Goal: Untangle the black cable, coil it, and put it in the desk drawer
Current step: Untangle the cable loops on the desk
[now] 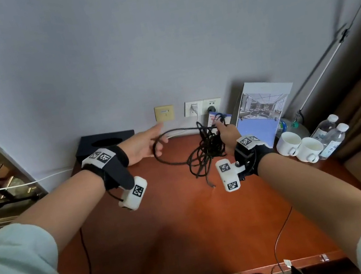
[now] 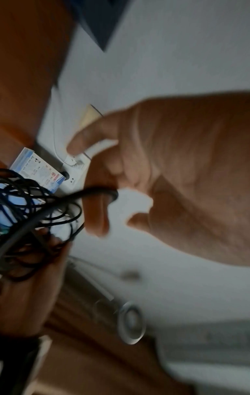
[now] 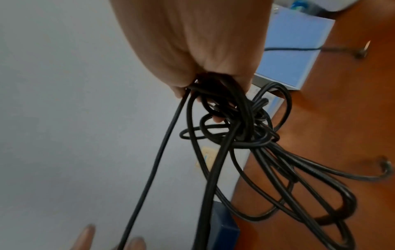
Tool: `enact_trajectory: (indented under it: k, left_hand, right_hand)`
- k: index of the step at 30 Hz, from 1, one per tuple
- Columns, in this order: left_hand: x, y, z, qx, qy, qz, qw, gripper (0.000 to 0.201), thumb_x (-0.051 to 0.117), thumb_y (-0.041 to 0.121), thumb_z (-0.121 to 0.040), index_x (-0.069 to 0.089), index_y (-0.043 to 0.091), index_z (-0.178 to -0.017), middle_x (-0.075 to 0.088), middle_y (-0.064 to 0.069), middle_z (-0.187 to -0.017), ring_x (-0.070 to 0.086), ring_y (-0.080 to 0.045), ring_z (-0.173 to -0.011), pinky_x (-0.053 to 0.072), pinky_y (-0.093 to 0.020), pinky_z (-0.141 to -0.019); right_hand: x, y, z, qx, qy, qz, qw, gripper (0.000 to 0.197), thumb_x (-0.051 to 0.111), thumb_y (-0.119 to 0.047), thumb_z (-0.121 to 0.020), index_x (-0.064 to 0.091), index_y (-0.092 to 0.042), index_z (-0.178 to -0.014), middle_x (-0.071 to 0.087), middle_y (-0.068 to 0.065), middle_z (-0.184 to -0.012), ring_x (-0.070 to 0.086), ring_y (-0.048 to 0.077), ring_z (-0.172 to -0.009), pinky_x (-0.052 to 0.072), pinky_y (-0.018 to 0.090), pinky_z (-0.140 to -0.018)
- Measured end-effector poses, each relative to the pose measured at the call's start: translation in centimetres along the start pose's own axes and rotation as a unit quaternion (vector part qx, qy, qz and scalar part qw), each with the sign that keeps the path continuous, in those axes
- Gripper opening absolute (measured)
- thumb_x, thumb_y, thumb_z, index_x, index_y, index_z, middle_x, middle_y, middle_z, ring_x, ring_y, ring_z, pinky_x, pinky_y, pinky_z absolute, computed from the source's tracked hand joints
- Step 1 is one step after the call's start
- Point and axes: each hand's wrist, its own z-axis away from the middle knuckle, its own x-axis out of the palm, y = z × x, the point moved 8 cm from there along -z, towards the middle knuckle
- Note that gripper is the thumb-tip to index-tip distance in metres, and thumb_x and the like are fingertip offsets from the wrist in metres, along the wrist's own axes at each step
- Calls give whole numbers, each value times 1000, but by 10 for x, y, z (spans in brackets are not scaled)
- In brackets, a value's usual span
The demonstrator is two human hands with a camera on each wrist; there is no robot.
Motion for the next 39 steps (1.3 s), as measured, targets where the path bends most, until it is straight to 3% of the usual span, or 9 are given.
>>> enact_trajectory:
  k: [6, 10, 17, 21, 24, 29, 34, 37, 39]
  left_hand:
    - [24, 22, -6, 33, 59, -279, 958, 40, 51, 51, -92, 54, 15, -110, 59, -3, -82, 54, -14, -61, 48, -24, -61]
    - [43, 46, -16, 119, 102, -443, 883, 28, 48, 43, -96, 59, 18, -94, 58, 0, -91, 54, -20, -88, 38, -29, -71]
    - [33, 45, -5, 206, 67, -305, 928, 21, 53, 23, -97, 60, 17, -78, 57, 7, -77, 51, -10, -79, 35, -22, -71]
    - [12, 32, 9, 161, 63, -131, 976, 21, 50, 24, -99, 57, 19, -80, 41, 16, -54, 33, 0, -47, 22, -17, -46]
    - [-18, 24, 19, 151, 52, 20, 987, 27, 49, 24, -100, 49, 20, -73, 25, 8, -56, 20, -5, -46, 13, -22, -46]
    - [-47, 2, 19, 71, 66, 46, 994, 34, 49, 23, -99, 41, 20, -65, 24, 5, -55, 24, -11, -47, 27, -22, -51]
    - [-64, -22, -4, -78, 156, -220, 960, 17, 49, 13, -95, 60, 1, -99, 61, -16, -83, 55, -25, -69, 46, -32, -72]
    - [-53, -26, -15, -135, 127, -418, 889, 65, 58, 35, -91, 36, -1, -141, 51, -22, -130, 54, -35, -114, 49, -36, -93]
    - [-22, -13, -20, -85, 78, -474, 873, 57, 53, 41, -94, 42, 5, -137, 54, -16, -125, 53, -33, -118, 46, -30, -89]
  right_hand:
    - [35, -28, 19, -95, -59, 78, 991, 63, 49, -60, -84, 53, 2, -96, 60, 21, -88, 63, 35, -83, 53, 50, -85]
    - [45, -49, 35, -125, -88, 73, 986, 37, 50, -44, -95, 49, -10, -81, 50, 4, -69, 50, 22, -66, 45, 38, -68]
    - [30, -24, 23, -61, -103, -40, 992, 46, 47, -36, -99, 55, -9, -63, 61, -1, -50, 60, 12, -46, 52, 27, -55]
    - [7, 1, 0, -29, -38, 92, 995, 46, 36, -47, -99, 54, -12, -75, 56, 16, -82, 56, 26, -76, 43, 34, -73]
    - [-31, 26, -16, 47, 16, 117, 992, 48, 34, -43, -100, 52, 1, -107, 57, 17, -101, 57, 31, -93, 43, 37, -79]
    - [-58, 29, -22, 57, 39, 130, 989, 41, 34, -33, -102, 40, 0, -80, 39, 8, -64, 35, 20, -54, 24, 29, -51]
    - [-37, 13, -20, -8, 34, 149, 988, 44, 37, -33, -102, 42, -3, -72, 42, 9, -68, 45, 26, -69, 33, 31, -62]
    - [-21, -3, -10, -42, 30, 147, 988, 38, 40, -34, -102, 45, -3, -81, 42, 3, -67, 48, 25, -74, 33, 30, -71]
    - [-9, -12, -7, -61, 17, 144, 988, 38, 41, -34, -101, 45, -7, -75, 43, 0, -66, 47, 24, -70, 33, 29, -70]
